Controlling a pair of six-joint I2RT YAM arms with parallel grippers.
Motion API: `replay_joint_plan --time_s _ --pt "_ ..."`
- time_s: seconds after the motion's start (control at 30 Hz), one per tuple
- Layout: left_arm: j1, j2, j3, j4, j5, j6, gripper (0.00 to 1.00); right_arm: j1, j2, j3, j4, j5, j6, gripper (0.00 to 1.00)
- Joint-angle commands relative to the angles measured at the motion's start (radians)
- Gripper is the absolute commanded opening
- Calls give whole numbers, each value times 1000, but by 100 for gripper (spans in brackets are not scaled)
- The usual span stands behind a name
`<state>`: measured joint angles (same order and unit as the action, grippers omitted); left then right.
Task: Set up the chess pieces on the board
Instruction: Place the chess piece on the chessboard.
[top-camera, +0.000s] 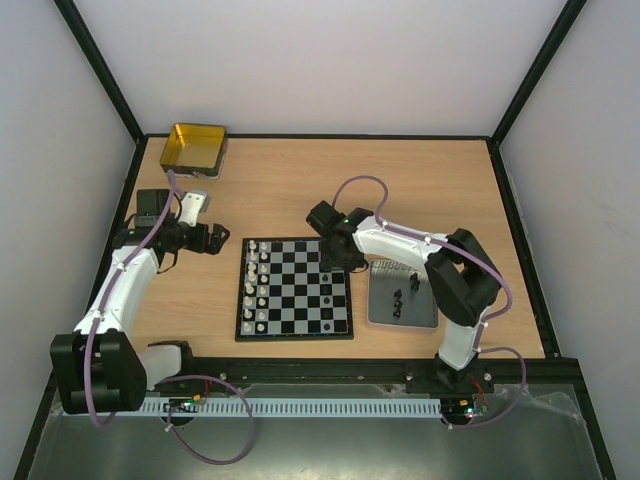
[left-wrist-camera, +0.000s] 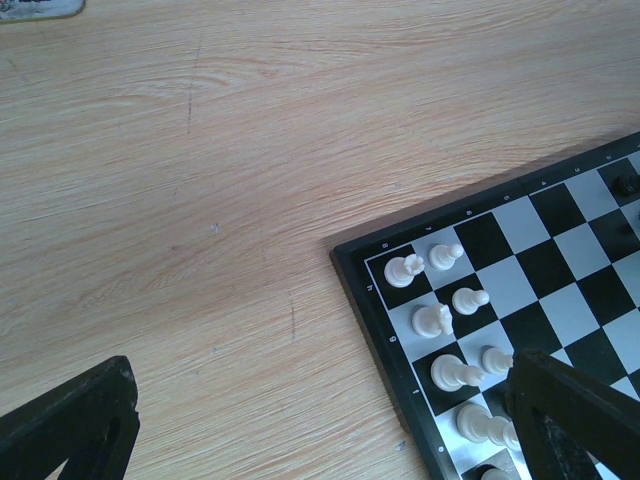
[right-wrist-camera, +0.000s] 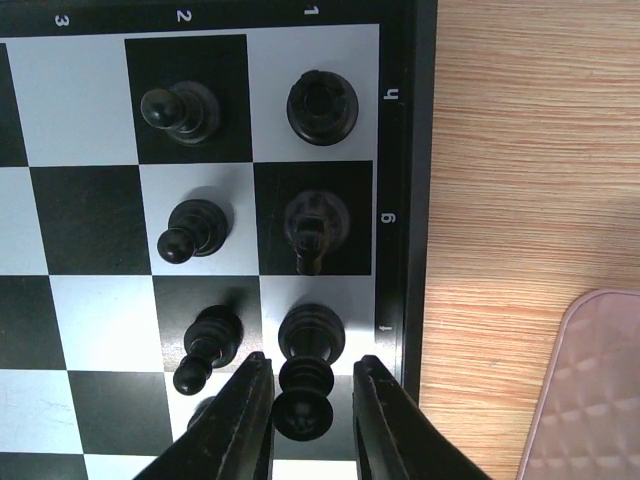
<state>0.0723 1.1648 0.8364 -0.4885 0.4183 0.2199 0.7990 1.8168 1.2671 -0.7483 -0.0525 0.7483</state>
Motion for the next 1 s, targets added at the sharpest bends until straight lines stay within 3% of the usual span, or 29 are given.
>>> replay_joint_plan --time_s 0.0,0.33,0.97 --pt "-3 -8 1 -7 8 4 99 8 13 8 0 10 6 22" --pt "-3 -4 2 -7 11 4 100 7 8 12 -2 8 7 33" --pt "-3 5 3 -10 13 6 100 5 -175 -38 -9 39 22 33"
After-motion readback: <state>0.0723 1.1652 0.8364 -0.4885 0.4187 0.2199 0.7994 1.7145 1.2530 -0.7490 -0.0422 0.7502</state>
